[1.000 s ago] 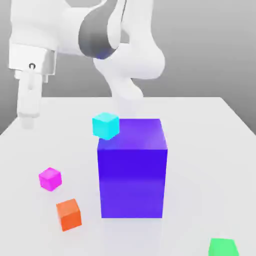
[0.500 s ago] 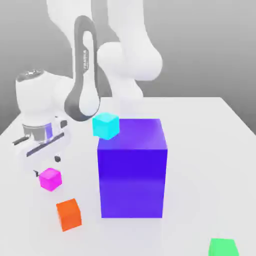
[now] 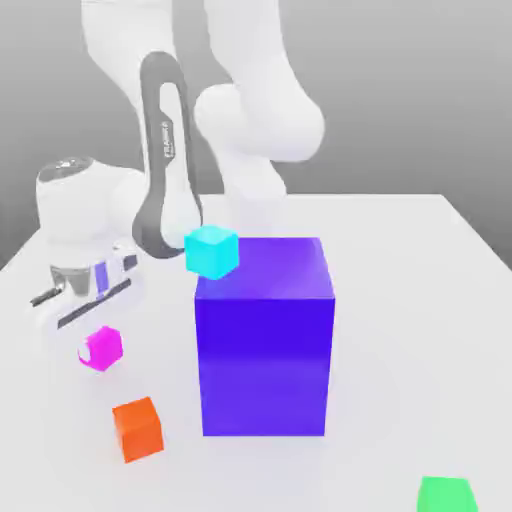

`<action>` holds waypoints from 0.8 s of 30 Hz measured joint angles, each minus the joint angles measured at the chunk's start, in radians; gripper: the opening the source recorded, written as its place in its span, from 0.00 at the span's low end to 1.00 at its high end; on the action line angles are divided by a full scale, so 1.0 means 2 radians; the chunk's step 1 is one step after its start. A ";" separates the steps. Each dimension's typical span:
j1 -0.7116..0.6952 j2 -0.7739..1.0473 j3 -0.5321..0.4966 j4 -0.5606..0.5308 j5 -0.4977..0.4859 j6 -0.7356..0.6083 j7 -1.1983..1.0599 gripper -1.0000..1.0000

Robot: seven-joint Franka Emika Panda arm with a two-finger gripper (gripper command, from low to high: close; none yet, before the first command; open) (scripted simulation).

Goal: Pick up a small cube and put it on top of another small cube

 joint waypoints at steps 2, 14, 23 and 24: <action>0.000 -0.029 0.003 -0.002 -0.010 -0.029 0.005 0.00; 0.129 0.020 0.100 0.186 -0.128 -0.170 0.115 0.00; 0.263 0.092 0.184 0.289 -0.146 -0.213 0.256 0.00; 0.276 0.098 0.194 0.296 -0.142 -0.216 0.270 0.00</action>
